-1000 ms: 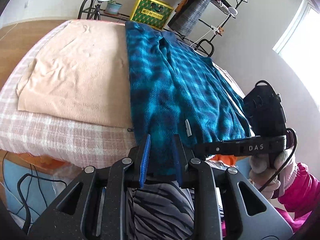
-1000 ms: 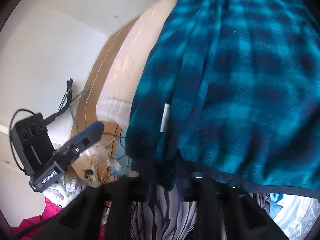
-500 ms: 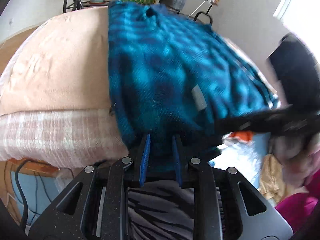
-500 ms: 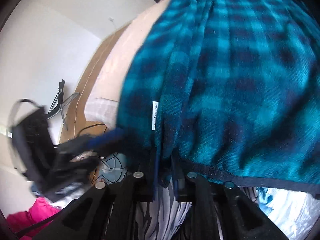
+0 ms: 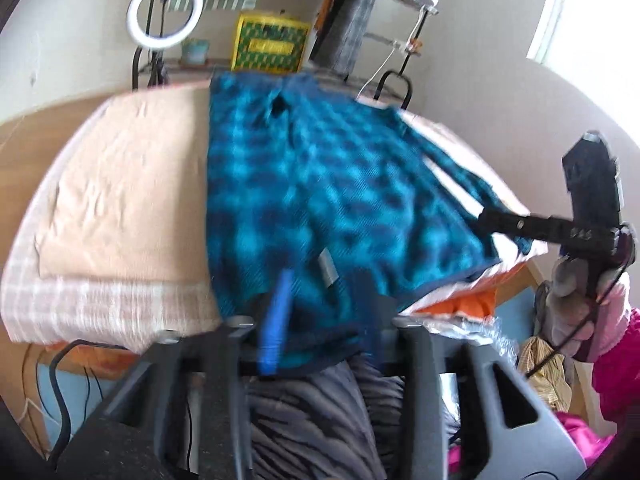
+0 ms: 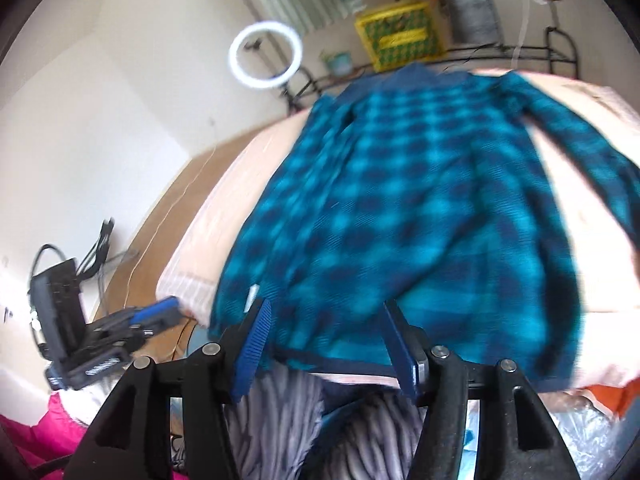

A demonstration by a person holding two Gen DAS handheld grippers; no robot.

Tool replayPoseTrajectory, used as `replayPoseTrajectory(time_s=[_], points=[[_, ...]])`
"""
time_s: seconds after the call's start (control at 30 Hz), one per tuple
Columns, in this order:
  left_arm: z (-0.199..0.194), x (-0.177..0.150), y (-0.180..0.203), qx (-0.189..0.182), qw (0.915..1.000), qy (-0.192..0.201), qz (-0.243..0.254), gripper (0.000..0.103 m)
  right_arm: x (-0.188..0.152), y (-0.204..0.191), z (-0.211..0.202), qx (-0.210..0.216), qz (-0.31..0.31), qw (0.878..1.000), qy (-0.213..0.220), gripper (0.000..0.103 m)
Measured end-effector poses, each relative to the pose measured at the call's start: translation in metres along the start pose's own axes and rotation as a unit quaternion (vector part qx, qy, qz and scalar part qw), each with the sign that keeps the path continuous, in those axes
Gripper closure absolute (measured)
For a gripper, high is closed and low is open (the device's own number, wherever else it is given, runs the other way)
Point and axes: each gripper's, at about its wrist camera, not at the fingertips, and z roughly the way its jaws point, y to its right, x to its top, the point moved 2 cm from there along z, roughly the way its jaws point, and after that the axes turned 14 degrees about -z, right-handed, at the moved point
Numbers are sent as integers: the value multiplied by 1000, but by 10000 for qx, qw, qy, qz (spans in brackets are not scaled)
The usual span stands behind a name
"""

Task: Fold large clothes
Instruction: 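Open both tools and lift them away from the shirt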

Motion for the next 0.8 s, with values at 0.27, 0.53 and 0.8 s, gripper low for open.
replayPoseTrajectory(time_s=[0.27, 0.53, 0.8], points=[[-4, 34, 41, -315, 9993, 180, -22, 47, -23, 68, -66, -839, 630, 9930, 547, 44], [5, 41, 74, -529, 9984, 62, 194, 47, -57, 173, -133, -1736, 1346, 9740, 549, 46], [24, 37, 90, -669, 9976, -117, 142, 47, -92, 267, -183, -2255, 2323, 9444, 568, 46]])
